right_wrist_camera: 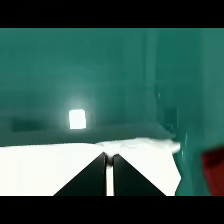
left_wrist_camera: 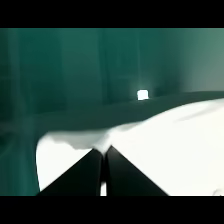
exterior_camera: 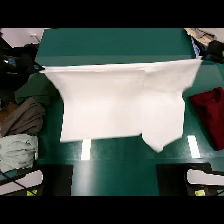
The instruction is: Fold the shirts.
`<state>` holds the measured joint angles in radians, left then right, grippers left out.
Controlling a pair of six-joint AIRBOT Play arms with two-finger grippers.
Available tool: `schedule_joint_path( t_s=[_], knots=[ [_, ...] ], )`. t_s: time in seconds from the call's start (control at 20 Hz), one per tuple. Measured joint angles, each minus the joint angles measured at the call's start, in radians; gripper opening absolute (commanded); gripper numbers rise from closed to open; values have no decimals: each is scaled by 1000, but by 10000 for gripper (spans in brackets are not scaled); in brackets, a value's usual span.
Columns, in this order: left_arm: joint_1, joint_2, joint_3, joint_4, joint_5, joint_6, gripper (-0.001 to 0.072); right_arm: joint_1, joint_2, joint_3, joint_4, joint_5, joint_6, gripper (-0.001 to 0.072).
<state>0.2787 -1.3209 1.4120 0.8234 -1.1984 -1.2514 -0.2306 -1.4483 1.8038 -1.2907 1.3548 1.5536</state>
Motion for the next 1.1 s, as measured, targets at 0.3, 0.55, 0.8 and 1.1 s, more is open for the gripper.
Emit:
schedule_joint_path(
  t_s=[0.3, 0.55, 0.8, 1.1],
  knots=[
    [-18, -175, -19, -150, 272, 186, 24, 106, -179, -12, -127, -303, 0, 15],
    [-85, -239, -14, -169, 438, 279, 24, 166, -270, -13, -199, -439, 0, 16],
    [-102, -253, -13, -34, 401, 268, 24, 172, -291, -15, -260, -356, 0, 15],
    [-105, -264, -27, 172, 245, 193, 24, 165, -295, -90, -276, -231, -8, 19]
  ],
)
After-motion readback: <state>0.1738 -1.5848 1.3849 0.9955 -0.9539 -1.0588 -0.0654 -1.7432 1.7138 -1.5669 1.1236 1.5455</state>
